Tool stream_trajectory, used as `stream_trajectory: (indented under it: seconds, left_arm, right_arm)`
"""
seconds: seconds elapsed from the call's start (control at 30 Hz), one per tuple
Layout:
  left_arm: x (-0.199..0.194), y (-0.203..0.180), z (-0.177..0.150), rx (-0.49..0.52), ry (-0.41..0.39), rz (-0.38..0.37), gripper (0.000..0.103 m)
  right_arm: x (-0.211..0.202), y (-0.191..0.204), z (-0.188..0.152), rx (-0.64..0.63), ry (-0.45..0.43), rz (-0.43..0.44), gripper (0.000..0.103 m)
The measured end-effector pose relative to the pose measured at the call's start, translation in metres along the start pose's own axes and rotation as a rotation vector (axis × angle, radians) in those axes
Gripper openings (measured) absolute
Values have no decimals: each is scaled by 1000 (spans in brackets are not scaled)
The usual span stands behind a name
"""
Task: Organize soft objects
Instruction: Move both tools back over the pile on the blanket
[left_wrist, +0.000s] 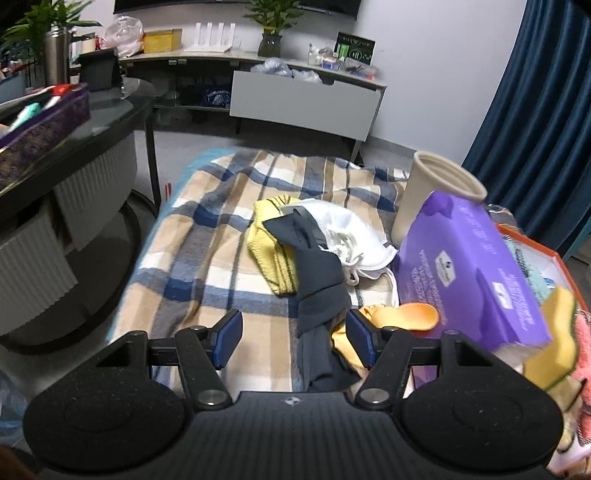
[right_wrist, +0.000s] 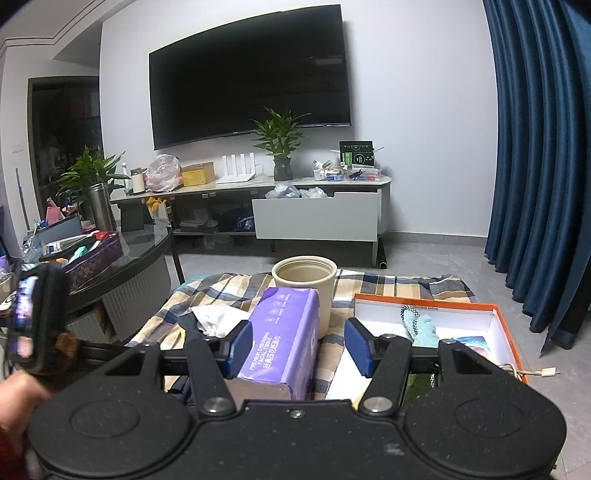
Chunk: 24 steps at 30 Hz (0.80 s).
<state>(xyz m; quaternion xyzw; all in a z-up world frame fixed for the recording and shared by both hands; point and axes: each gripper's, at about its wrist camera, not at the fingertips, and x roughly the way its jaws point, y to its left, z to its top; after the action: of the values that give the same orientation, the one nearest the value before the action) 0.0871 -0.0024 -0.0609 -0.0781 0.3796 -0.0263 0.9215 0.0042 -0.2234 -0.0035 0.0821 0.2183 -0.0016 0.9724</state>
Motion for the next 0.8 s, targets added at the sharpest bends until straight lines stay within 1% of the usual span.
stream_trajectory:
  seconds: [0.13, 0.33, 0.37, 0.4, 0.47, 0.57, 0.67, 0.8]
  left_arm:
    - [23, -5, 4, -10, 28, -3, 61]
    - [46, -13, 4, -11, 54, 0, 57]
    - [47, -13, 4, 0, 48, -1, 54]
    - [47, -14, 5, 10, 40, -6, 48]
    - [47, -14, 5, 23, 36, -29, 42]
    - [39, -6, 4, 21, 24, -53, 40]
    - [21, 2, 1, 32, -5, -67, 39]
    - [-11, 22, -4, 43, -43, -55, 39]
  right_arm:
    - [4, 0, 0, -1, 3, 6, 67]
    - [15, 0, 0, -10, 8, 14, 67]
    - [16, 1, 0, -13, 9, 18, 67]
    - [17, 3, 1, -16, 9, 22, 67]
    - [18, 7, 1, -24, 9, 28, 67]
    - [19, 15, 3, -41, 9, 39, 67]
    - [22, 24, 4, -54, 17, 50, 67]
    - [29, 43, 4, -75, 36, 75, 67]
